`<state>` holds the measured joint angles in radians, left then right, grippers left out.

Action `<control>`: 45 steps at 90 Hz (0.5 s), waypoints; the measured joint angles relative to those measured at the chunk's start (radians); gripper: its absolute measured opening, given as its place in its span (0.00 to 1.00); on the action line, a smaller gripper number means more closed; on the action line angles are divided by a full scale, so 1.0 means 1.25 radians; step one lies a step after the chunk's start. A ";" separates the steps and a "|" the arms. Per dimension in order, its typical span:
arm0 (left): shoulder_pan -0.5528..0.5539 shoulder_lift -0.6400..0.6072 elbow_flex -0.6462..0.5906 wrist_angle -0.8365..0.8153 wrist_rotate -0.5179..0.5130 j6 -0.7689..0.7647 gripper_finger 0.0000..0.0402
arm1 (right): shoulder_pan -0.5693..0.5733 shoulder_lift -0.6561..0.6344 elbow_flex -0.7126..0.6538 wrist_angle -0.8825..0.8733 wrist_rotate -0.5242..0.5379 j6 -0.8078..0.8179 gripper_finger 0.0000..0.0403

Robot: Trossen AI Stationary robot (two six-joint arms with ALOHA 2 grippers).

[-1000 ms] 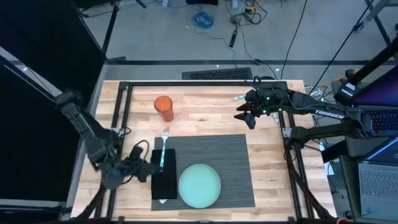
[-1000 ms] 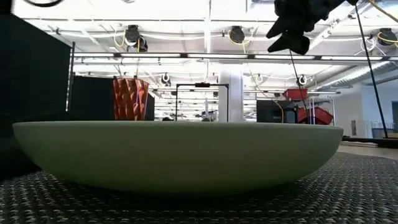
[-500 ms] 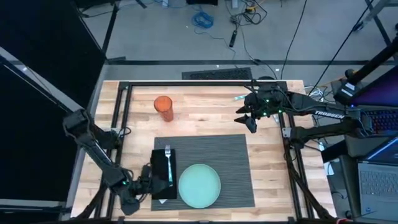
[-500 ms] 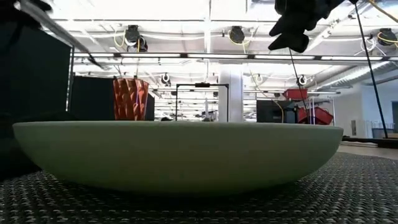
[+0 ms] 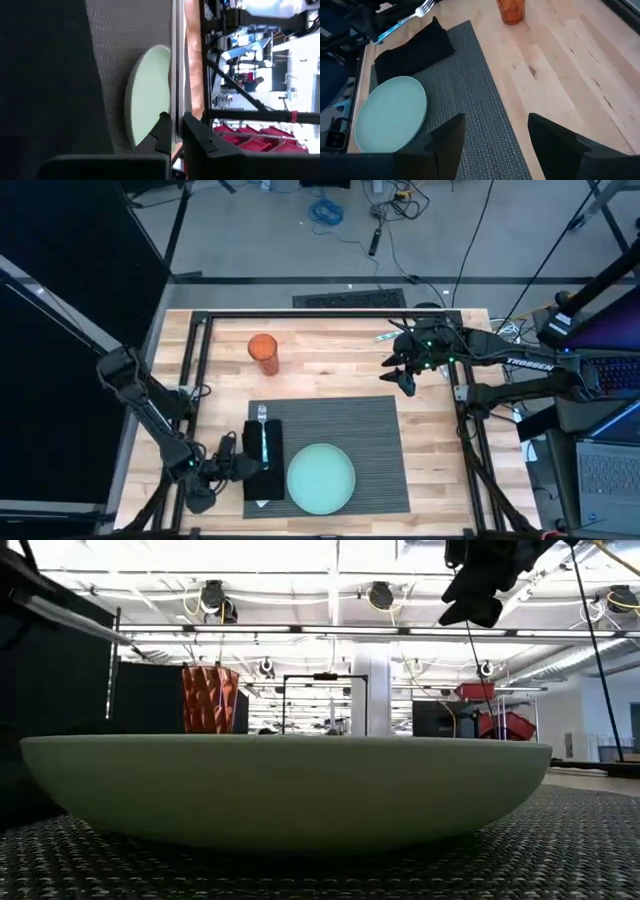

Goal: Set table place
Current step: Put the white fork on the black table napkin

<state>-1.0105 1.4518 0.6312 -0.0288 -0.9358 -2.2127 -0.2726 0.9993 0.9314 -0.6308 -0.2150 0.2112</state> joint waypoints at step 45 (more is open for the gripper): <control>0.002 0.084 0.000 0.047 0.114 -0.004 0.00 | 0.001 0.000 0.000 0.017 0.004 0.045 0.50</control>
<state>-1.0084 1.5566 0.6315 0.0304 -0.7937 -2.2173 -0.2718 0.9989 0.9314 -0.6098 -0.2104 0.2671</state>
